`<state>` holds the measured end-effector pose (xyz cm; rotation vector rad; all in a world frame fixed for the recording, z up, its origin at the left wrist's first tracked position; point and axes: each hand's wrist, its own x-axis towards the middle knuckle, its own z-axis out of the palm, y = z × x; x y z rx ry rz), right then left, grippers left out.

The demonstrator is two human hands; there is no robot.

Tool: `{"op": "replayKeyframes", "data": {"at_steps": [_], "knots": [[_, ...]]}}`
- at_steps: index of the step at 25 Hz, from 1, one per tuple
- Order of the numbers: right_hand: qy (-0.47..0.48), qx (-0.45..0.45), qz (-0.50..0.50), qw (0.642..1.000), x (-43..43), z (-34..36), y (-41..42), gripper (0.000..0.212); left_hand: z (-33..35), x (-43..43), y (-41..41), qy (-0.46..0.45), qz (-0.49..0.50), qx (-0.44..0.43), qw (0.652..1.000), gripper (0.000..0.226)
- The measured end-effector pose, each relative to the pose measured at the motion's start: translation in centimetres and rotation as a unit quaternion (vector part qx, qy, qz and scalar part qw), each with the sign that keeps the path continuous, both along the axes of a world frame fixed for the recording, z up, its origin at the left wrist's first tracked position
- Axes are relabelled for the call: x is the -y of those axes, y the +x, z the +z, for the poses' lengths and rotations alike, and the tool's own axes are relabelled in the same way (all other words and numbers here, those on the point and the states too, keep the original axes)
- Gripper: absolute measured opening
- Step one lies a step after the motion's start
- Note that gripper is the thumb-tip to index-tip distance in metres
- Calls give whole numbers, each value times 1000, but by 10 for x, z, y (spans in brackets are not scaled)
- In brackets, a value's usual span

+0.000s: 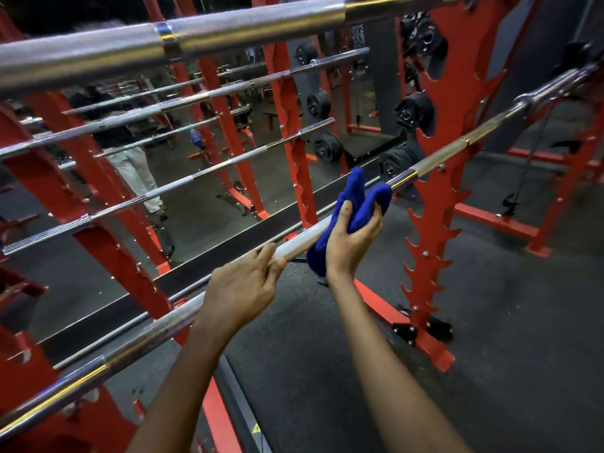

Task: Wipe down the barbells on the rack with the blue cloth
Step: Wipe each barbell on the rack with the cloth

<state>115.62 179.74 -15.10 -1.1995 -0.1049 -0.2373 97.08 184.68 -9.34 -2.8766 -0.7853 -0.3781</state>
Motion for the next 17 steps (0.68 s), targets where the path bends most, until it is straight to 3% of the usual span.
{"op": "replayKeyframes", "data": {"at_steps": [3, 9, 11, 14, 17], "knots": [[93, -165, 71, 979, -8, -2, -12, 56, 1, 2, 0, -10, -3, 24, 1000, 50], [178, -257, 93, 945, -3, 8, 22, 43, -5, 1, 3, -2, 20, 28, 999, 48], [185, -236, 105, 948, 3, 10, 30, 45, -8, -1, 10, 7, 26, 20, 999, 49], [66, -171, 85, 979, 5, 9, -1, 50, -13, -9, 18, 45, -40, 34, 998, 56], [-74, -11, -8, 997, 0, 2, -38, 53, -16, -14, 22, 47, -74, 42, 995, 59]]}}
